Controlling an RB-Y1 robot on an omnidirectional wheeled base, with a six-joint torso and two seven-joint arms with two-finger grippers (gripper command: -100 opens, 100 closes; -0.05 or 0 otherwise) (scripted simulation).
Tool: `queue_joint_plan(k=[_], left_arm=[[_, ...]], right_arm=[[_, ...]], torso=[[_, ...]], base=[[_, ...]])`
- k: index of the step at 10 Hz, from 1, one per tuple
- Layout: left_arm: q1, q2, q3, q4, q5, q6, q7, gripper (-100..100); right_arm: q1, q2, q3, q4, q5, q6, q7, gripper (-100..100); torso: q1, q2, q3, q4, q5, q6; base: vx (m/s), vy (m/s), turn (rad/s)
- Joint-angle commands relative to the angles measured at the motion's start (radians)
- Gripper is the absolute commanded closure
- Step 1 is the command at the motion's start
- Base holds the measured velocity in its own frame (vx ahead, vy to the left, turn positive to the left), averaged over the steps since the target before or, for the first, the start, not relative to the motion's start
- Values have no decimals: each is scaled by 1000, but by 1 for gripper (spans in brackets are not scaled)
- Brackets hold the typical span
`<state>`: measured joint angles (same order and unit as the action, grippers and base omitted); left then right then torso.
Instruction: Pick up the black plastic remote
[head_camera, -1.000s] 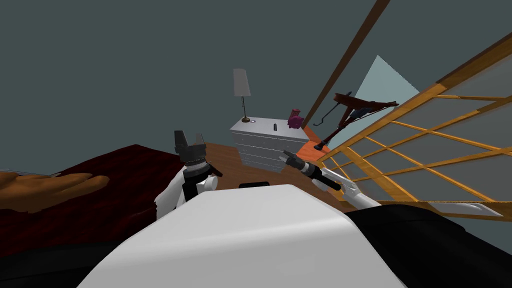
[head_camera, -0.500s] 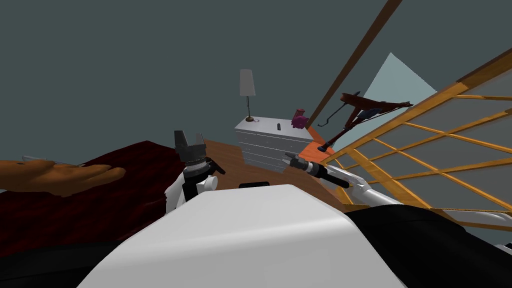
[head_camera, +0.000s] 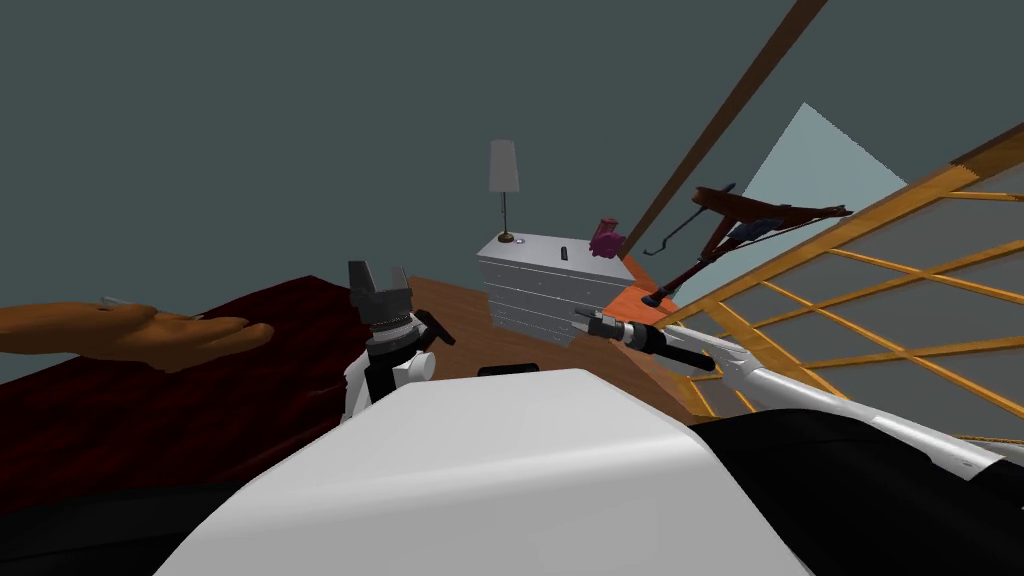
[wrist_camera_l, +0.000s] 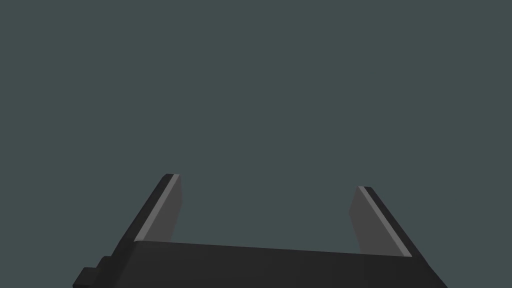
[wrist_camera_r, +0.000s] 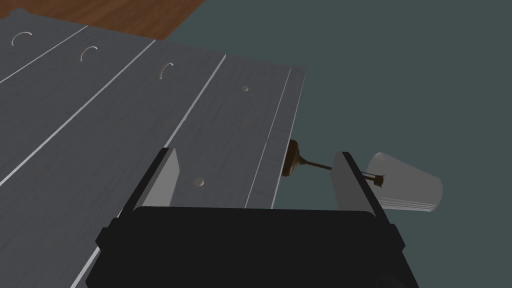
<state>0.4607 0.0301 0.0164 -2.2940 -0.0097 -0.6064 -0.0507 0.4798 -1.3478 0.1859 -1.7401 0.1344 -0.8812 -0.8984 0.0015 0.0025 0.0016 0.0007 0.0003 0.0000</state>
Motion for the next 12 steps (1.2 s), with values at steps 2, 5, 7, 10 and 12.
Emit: queue_joint_plan(k=[2,5,7,10,12], left_arm=[[0,0,0,0,0,0,0,0],[0,0,0,0,0,0,0,0],[0,0,0,0,0,0,0,0],[0,0,0,0,0,0,0,0],[0,0,0,0,0,0,0,0]], right_arm=[[8,-63,4,13,4,-9,-23,-100],[12,-143,16,51,11,-28,-71,-100],[17,-208,28,88,17,-46,-117,-100],[23,-287,41,125,24,-62,-164,-100],[31,-337,54,161,29,-79,-209,-100]], torso=[[1,0,0,0,0,1],[0,-1,0,0,0,1],[0,-1,0,0,0,0],[0,-2,-1,0,0,0],[-1,-2,-1,0,0,1]], base=[[-27,37,37],[-21,37,75],[-24,38,120],[-7,31,80],[-5,25,89]])
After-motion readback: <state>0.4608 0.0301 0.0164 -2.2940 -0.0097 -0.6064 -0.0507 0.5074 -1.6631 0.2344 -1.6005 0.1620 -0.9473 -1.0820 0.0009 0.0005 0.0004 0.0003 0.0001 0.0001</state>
